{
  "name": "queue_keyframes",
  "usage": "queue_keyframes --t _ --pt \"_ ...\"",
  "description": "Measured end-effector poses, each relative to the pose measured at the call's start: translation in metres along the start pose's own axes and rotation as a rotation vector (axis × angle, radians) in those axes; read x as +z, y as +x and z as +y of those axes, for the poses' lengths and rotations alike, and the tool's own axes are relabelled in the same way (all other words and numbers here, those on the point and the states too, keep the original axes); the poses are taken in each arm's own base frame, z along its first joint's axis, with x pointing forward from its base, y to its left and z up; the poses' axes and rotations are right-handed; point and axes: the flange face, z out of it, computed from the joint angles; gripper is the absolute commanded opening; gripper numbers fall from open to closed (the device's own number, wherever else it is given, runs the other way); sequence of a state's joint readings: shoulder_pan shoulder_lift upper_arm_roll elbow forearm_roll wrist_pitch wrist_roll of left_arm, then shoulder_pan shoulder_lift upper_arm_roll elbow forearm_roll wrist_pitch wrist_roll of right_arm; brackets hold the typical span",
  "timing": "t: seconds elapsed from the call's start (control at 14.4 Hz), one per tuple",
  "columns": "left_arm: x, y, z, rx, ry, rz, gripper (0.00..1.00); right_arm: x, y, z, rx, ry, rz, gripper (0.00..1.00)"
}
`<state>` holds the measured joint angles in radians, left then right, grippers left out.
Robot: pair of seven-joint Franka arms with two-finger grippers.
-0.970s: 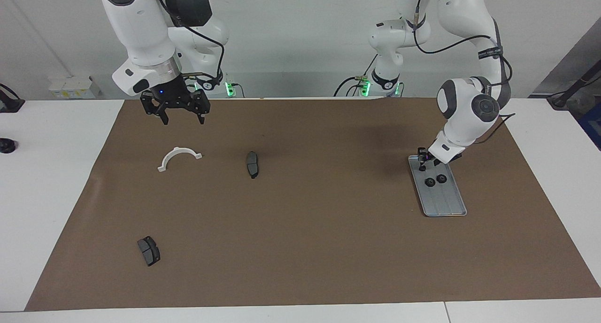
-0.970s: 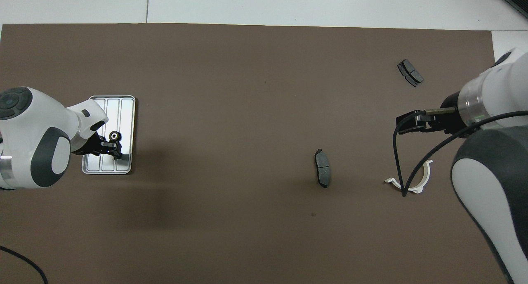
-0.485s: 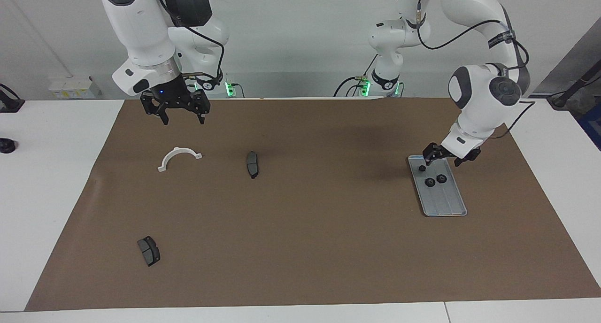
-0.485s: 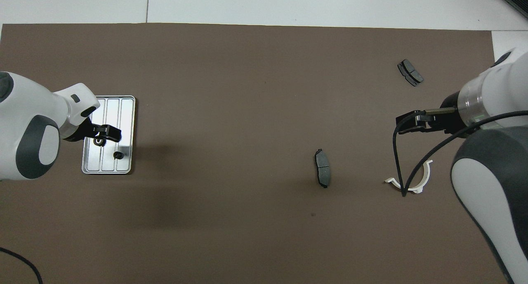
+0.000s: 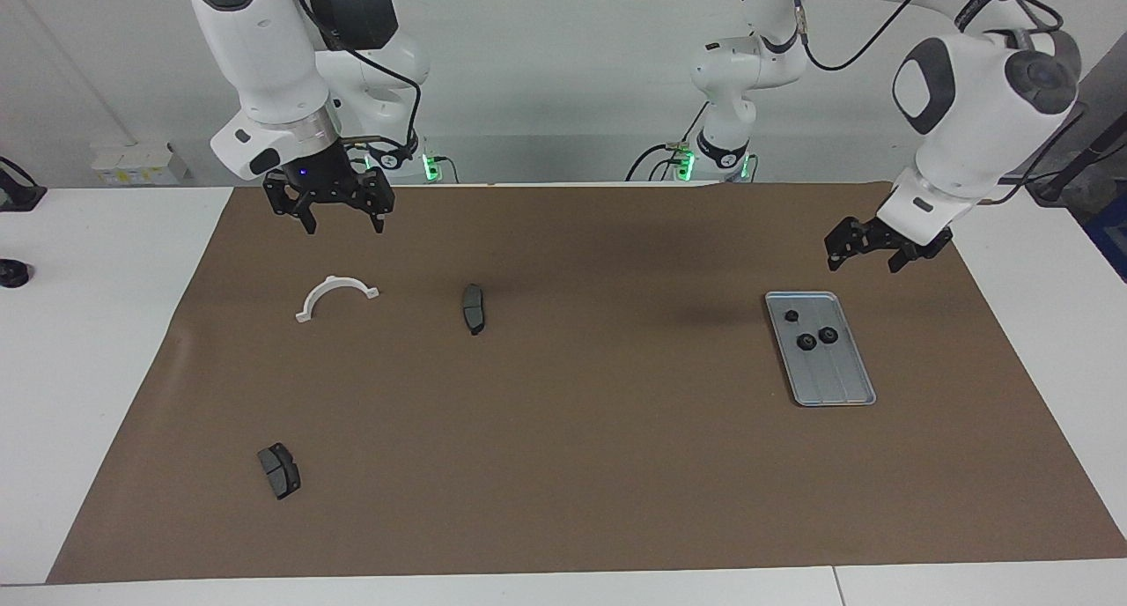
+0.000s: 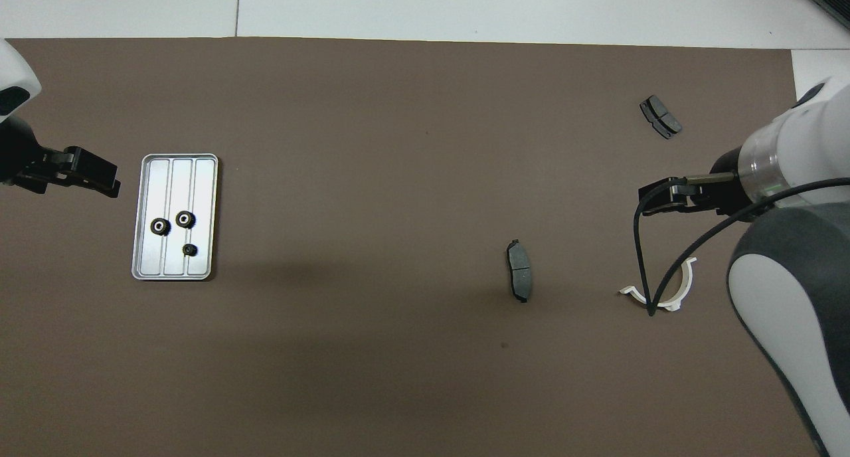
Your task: Pick bearing gear from pile to tray
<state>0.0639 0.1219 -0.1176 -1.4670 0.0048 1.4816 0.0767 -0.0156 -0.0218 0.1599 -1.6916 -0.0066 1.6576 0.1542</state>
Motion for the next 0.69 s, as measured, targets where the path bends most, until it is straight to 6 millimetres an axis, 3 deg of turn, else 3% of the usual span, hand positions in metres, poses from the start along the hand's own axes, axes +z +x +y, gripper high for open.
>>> queue_keyframes --t 0.28,0.69 --pt "-0.022 -0.005 0.031 0.046 0.004 -0.004 1.0 0.0 0.0 0.003 0.005 0.0 0.0 1.0" --pt "-0.017 -0.006 0.032 0.036 0.005 -0.012 1.0 -0.004 0.001 0.002 0.004 0.001 0.008 1.0"
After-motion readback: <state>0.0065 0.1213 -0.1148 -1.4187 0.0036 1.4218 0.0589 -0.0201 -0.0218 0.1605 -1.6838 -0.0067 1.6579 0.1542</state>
